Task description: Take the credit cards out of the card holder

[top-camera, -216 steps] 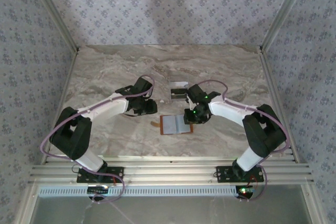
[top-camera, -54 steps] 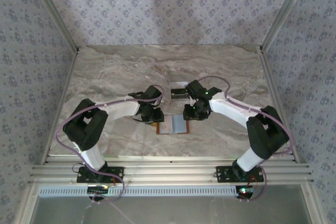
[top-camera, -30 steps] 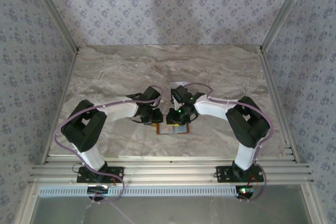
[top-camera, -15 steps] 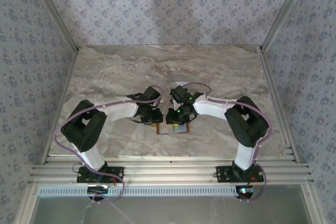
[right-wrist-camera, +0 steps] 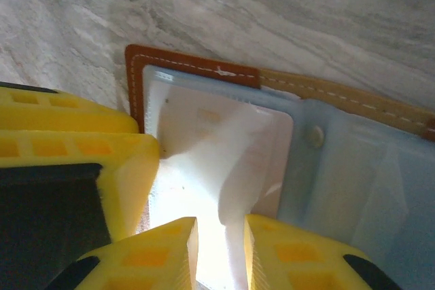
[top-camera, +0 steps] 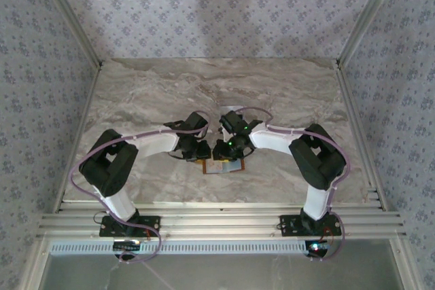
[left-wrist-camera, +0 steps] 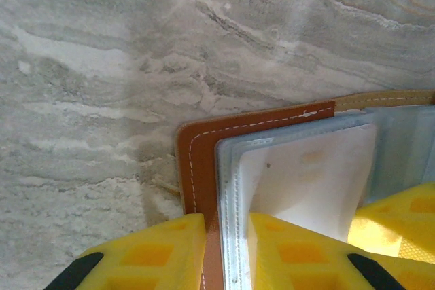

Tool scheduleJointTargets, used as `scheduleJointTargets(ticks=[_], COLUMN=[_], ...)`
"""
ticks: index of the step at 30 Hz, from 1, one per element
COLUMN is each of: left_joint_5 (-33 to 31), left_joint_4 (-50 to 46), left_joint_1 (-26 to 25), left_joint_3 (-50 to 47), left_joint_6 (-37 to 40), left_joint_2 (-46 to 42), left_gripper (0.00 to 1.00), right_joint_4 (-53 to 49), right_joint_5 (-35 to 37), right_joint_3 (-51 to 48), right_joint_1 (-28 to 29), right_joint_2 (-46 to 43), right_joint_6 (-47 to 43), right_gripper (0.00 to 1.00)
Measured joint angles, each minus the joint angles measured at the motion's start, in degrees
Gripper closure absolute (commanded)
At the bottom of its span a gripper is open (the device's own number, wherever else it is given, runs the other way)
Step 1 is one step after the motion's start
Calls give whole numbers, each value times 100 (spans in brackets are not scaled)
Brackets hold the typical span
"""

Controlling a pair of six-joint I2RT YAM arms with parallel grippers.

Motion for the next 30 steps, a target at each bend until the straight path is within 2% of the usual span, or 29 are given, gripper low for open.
scheduleJointTargets(ticks=[9, 21, 30], left_joint_5=[-2, -17, -24], left_joint_4=[-2, -118, -278], left_joint_1=[0, 0, -2], left_joint_3=[0, 0, 37], left_joint_6=[0, 24, 125], left_joint_2=[0, -33, -50], left_gripper=[75, 74, 74], right_joint_4=[129, -570, -680], right_joint_5=[-11, 684, 734], right_joint_3=[7, 280, 219], right_joint_1=[11, 81, 57], right_joint_2=[87, 85, -229], right_joint_6=[37, -70, -74], right_gripper=[74, 74, 71])
